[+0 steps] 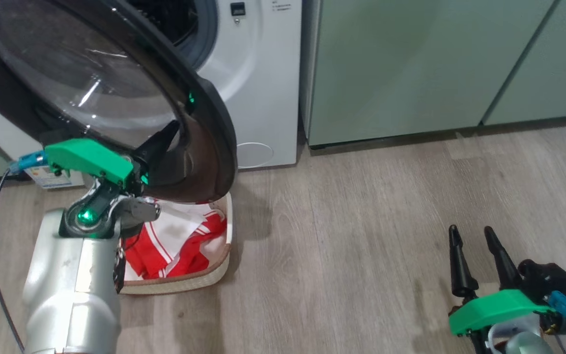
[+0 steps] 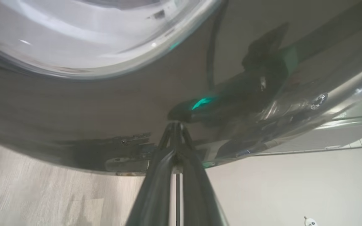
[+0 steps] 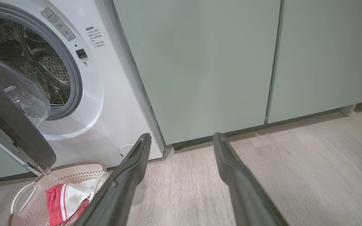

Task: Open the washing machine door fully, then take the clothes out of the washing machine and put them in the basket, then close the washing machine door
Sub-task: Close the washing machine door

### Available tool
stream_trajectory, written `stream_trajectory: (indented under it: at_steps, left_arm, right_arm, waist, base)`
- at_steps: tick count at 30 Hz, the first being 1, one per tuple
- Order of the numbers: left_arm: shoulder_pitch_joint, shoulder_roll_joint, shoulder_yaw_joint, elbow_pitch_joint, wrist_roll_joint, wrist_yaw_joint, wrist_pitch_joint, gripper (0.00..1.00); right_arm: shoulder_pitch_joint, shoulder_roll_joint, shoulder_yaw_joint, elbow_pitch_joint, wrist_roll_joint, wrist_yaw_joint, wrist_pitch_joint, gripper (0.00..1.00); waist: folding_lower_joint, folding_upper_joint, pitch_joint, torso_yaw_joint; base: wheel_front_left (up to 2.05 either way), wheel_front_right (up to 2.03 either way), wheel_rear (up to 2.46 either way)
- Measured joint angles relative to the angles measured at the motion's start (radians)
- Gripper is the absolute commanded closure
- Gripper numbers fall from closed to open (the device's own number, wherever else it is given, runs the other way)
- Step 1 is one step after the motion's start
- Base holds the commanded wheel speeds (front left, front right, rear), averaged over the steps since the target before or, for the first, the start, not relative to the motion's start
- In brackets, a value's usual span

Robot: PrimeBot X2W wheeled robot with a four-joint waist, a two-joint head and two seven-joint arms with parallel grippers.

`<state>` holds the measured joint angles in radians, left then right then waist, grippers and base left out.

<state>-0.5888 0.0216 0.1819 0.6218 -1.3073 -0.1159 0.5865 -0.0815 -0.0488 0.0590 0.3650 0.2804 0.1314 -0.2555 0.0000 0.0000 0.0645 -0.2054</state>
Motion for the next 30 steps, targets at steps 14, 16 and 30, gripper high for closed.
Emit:
stream_trajectory:
  at_steps: [14, 16, 30]
  left_arm:
    - [0.179, 0.095, -0.112, -0.063, 0.095, -0.008, -0.198, 0.00]
    - [0.220, 0.124, -0.152, -0.081, 0.129, -0.008, -0.271, 0.00]
    - [0.329, 0.299, -0.452, 0.041, 0.446, -0.009, -0.834, 0.00]
  right_arm:
    - [0.003, 0.000, -0.037, -0.005, -0.007, 0.000, 0.000, 0.00]
    - [0.004, 0.000, -0.043, -0.007, -0.007, 0.000, 0.000, 0.00]
    - [0.042, 0.000, -0.056, -0.019, 0.002, 0.000, 0.000, 0.00]
  waist:
    - [0.0000, 0.0000, -0.060, 0.107]
    - [0.0000, 0.0000, -0.069, 0.117]
    - [0.0000, 0.0000, -0.089, 0.140]
  base:
    - [0.00, 0.00, 0.00]
    - [0.00, 0.00, 0.00]
    - [0.00, 0.00, 0.00]
